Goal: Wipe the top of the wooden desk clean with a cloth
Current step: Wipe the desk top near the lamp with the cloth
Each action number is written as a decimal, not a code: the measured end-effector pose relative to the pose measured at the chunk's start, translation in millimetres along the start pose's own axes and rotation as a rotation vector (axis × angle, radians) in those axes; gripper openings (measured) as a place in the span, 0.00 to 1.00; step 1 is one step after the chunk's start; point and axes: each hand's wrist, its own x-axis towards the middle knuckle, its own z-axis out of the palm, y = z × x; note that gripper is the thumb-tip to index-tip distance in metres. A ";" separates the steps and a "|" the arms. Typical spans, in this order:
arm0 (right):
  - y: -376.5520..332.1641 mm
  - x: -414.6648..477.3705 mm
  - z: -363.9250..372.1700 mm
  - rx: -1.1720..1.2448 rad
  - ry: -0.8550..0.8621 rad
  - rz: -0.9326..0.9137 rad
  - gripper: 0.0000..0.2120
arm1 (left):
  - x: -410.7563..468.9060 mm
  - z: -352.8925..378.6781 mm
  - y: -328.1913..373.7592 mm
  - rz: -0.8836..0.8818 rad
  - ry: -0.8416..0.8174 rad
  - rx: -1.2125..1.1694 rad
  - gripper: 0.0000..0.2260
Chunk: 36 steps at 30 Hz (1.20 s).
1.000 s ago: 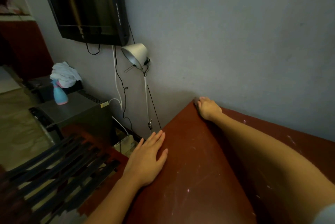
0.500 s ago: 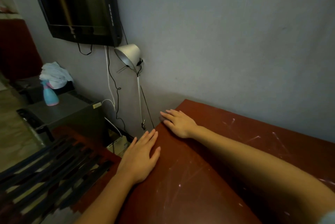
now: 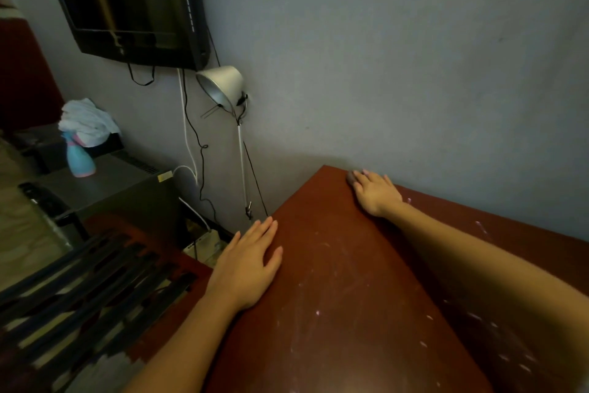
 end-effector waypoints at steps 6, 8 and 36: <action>-44.6 -64.3 7.4 -0.034 -0.035 -0.209 0.24 | 0.7 1.7 -1.1 -0.003 -0.011 -0.007 0.24; -75.3 -78.9 10.2 -0.027 -0.039 -0.300 0.24 | 0.6 1.7 -0.8 -0.001 -0.005 -0.011 0.24; -80.3 -108.5 8.4 -0.061 -0.027 -0.264 0.25 | 0.7 1.8 -0.5 -0.019 0.035 -0.051 0.23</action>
